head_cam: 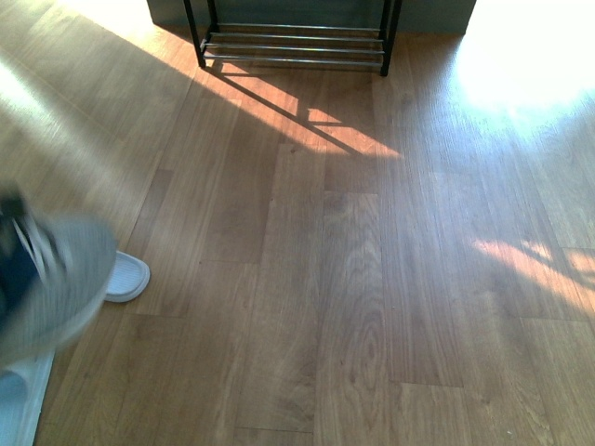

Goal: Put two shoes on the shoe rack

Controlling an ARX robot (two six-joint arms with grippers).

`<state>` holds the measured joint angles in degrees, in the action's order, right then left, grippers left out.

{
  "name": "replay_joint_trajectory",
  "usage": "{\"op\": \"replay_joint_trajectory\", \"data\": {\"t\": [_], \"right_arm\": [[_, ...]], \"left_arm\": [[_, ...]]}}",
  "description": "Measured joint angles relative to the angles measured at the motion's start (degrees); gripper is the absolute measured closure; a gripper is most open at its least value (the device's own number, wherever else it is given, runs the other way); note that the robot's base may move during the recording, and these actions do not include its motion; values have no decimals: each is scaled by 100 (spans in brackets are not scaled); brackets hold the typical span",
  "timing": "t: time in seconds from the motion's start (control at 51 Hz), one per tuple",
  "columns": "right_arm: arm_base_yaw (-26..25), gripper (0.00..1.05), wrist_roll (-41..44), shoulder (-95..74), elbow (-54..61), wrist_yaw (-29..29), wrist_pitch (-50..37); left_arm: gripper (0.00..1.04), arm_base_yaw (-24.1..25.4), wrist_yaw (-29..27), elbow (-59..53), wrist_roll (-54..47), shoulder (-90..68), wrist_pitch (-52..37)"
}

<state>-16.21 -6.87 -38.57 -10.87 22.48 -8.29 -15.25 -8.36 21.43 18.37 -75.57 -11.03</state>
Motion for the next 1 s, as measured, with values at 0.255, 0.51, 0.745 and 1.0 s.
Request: {"op": "replay_joint_trajectory", "data": {"t": [0.255,0.51,0.745,1.0], "right_arm": [[-15,103,-2,0,0,-164,0],[-15,103,-2,0,0,-120,0],[-15,103,-2,0,0,-120,0],[-15,103,-2,0,0,-122,0]], "left_arm": [[103,219,-116,413,-927,514,-586],[103,238,-109,295,-1237,376,-581],[103,251,-153,286,-1333,376,-577],[103,247,-90,286,-1329,376,-577]]}}
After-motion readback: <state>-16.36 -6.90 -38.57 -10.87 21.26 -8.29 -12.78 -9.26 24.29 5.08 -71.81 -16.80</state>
